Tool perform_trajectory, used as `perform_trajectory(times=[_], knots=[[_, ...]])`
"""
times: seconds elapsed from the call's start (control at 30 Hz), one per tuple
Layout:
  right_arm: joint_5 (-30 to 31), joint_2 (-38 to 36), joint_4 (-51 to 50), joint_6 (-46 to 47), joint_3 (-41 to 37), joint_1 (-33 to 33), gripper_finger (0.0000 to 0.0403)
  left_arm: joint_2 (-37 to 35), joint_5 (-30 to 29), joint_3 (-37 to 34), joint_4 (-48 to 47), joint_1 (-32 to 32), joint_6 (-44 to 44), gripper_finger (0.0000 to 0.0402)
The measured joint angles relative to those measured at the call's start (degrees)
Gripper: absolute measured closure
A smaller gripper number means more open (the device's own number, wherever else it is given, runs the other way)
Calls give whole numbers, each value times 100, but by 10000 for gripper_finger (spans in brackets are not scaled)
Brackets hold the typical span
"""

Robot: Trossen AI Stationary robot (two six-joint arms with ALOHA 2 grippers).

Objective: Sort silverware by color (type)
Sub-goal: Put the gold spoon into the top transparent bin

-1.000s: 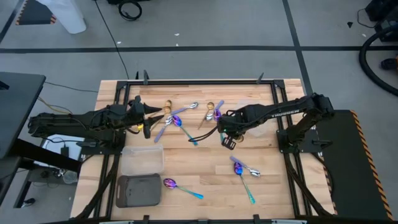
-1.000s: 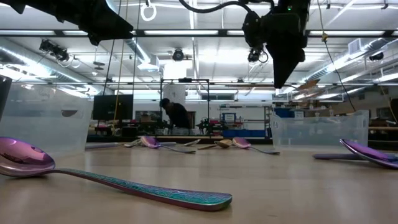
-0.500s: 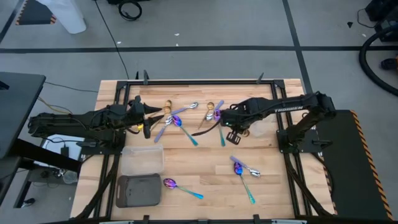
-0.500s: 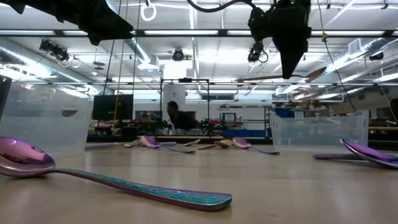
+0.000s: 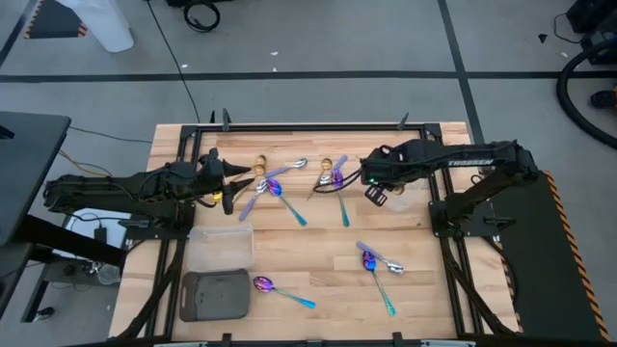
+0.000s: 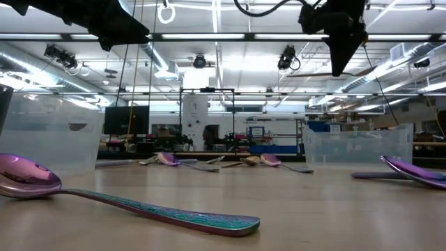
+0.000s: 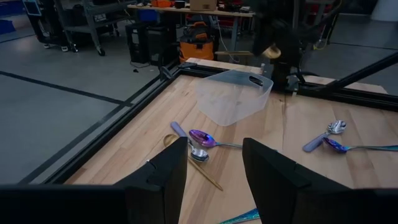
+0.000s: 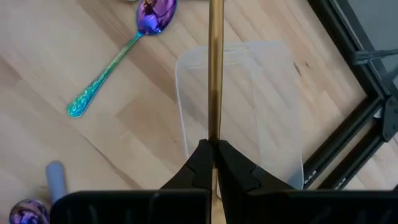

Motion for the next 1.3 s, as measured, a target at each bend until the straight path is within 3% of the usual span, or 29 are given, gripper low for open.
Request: perform_trajectory(times=[0.37,0.9,1.3], knots=[[-180,-527,-147,-266,0,-363,388,0,-2,0,0,-1,0,240],[156,-931,-116,-168,-52,-706,388,0,-1,0,-1,0,-109,240],[-125,-1193,584,51,-1453,-851,388,0,0,0,-7,-1,-116,240]])
